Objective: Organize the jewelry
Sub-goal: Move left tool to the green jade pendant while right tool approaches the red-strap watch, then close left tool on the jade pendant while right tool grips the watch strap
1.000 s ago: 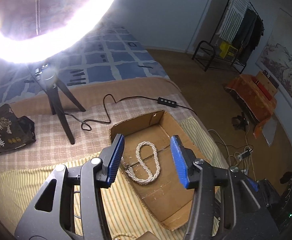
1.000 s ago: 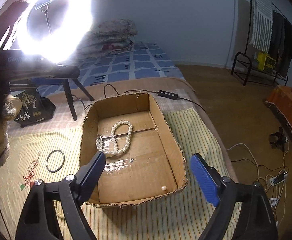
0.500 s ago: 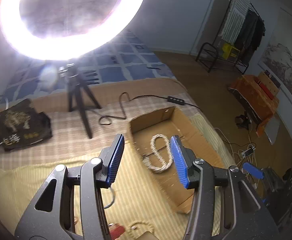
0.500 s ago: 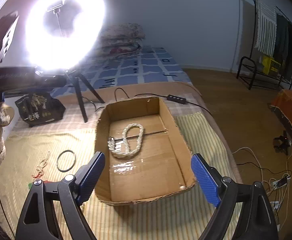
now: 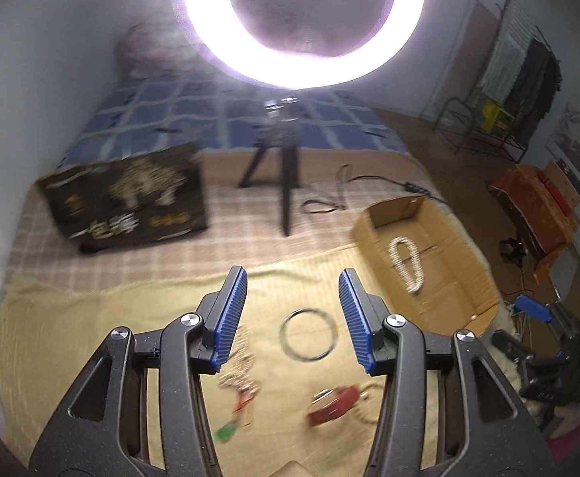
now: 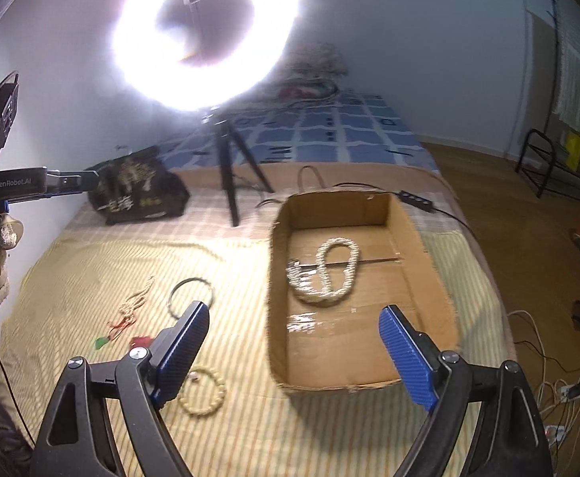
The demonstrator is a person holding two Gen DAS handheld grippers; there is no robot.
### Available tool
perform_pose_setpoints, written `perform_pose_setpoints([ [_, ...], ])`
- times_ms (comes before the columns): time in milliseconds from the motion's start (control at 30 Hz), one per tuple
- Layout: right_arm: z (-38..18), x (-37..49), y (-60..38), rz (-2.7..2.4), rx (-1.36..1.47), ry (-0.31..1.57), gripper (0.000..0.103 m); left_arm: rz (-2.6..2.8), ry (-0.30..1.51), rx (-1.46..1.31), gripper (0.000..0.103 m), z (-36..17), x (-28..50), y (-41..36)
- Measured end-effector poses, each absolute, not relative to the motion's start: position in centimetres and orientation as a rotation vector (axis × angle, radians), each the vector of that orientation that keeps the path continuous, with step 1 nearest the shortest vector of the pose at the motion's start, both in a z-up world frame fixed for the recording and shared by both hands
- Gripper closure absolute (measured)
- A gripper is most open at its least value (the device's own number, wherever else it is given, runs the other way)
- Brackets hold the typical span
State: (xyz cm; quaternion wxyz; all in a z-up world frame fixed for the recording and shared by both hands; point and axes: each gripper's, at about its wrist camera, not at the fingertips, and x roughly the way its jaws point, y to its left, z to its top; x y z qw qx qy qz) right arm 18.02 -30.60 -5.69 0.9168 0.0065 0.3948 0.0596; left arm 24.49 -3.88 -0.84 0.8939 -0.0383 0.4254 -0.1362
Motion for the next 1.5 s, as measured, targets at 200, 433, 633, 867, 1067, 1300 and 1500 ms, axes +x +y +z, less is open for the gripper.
perform_pose_setpoints([
  [200,-6.8,17.6,-28.1,0.185,-0.025,0.846,0.018,-0.234,0.942,-0.082,0.054,-3.8,22.0,0.7],
  [433,-7.8,16.5,-25.6,0.257,-0.058,0.893,0.021,-0.230,1.023,-0.081,0.054,-6.9,19.1,3.0],
  [633,-8.6,15.3,-23.9,0.305,-0.081,0.921,0.021,-0.268,1.074,-0.097,0.054,-9.0,17.1,3.3],
  [867,-11.4,15.5,-22.6,0.344,-0.077,0.980,0.030,-0.305,1.124,-0.069,0.055,-11.3,16.0,2.7],
  [1067,-13.2,15.9,-21.5,0.375,-0.133,1.018,0.030,-0.332,1.172,-0.045,0.061,-13.8,16.3,2.1],
  [1300,-15.0,17.2,-20.1,0.392,-0.175,1.047,0.034,-0.349,1.202,0.015,0.061,-15.9,16.9,0.9],
  [1500,-15.6,18.2,-19.4,0.399,-0.192,1.052,0.038,-0.346,1.206,0.095,0.061,-17.2,17.4,0.0],
])
